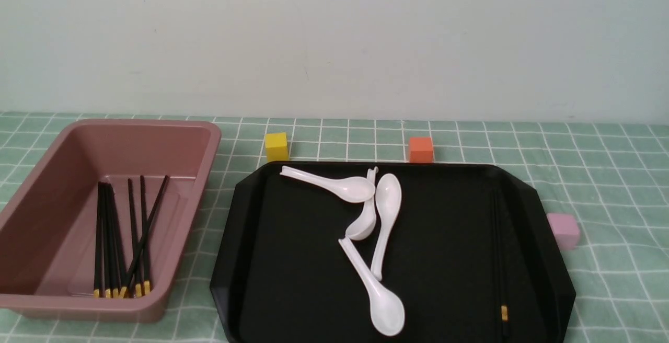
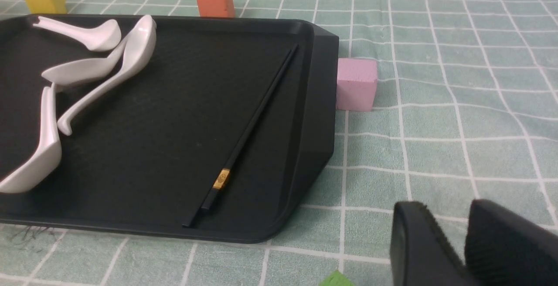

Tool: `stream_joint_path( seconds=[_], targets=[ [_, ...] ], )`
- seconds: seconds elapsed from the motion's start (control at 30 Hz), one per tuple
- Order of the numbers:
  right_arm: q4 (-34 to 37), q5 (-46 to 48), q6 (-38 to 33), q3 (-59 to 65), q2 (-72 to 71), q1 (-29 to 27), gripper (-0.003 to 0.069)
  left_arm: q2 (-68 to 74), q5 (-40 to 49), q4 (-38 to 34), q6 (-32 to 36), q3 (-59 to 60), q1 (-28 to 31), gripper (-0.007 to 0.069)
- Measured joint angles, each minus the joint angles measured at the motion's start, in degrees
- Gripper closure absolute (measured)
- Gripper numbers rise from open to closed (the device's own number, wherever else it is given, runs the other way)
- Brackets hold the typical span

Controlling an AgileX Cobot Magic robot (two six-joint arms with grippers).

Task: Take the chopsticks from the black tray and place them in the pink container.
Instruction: 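Move the gripper over the chopsticks on the black tray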

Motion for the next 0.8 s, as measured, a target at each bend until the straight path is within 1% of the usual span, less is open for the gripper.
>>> stream_joint_path(
  seconds=[0.47,0.57,0.63,0.7,0.73,0.8],
  targets=[
    [-0.06,0.0,0.0,0.0,0.0,0.0,0.0446,0.0,0.0,0.0,0.0,0.0,0.0,0.0386],
    [1.3,-1.02,1.44,0.06,0.0,0.0,0.0441,0.0,0.0,0.0,0.0,0.0,0.0,0.0386],
    [7.97,-3.56,7.27,0.33,0.0,-0.04,0.0438,0.0,0.0,0.0,0.0,0.0,0.0,0.0386],
    [13.37,-5.91,11.65,0.33,0.0,-0.04,0.0435,0.0,0.0,0.0,0.0,0.0,0.0,0.0386],
    [17.69,-8.09,15.05,0.33,0.0,-0.04,0.0434,0.0,0.0,0.0,0.0,0.0,0.0,0.0386],
    [22.26,-10.36,18.44,0.33,0.0,-0.04,0.0433,0.0,0.0,0.0,0.0,0.0,0.0,0.0386]
  ],
)
